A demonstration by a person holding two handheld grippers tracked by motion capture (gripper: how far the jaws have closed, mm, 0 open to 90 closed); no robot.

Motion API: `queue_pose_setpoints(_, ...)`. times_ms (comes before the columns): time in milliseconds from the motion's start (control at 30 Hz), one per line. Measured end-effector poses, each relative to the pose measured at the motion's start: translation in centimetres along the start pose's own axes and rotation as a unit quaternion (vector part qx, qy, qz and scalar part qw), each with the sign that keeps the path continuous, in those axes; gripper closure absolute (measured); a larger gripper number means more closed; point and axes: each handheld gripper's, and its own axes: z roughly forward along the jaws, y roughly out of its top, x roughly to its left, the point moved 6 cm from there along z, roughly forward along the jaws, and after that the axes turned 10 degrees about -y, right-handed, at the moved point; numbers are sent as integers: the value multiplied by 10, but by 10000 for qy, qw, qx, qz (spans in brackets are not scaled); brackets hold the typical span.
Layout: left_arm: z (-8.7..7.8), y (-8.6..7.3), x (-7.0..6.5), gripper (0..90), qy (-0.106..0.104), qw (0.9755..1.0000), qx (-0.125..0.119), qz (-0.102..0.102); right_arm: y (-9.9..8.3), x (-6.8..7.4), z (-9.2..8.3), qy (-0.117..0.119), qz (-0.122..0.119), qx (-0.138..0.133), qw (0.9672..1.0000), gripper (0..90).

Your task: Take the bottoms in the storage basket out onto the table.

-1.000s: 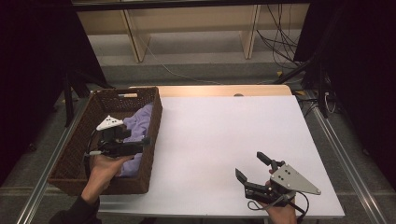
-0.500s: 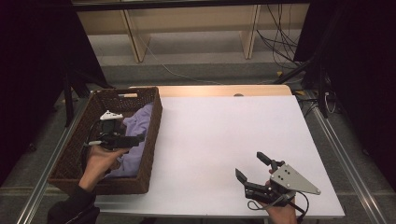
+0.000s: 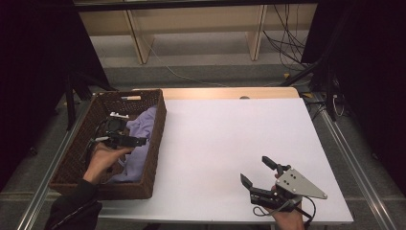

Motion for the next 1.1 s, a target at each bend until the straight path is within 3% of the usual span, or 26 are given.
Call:
queue_pose_setpoints(333, 21, 5, 13, 129, 145, 9982, 583, -8, -1, 2, 0, 58, -56, 20, 10000, 172)
queue_pose_setpoints(567, 29, 6, 19, 129, 17, 9976, 670, -148, 0, 3, 0, 82, -119, 18, 9999, 174)
queue_pose_setpoints(1100, 46, 6, 28, 128, 135, 9944, 1025, -227, -1, 7, 1, 123, -276, 6, 9995, 174)
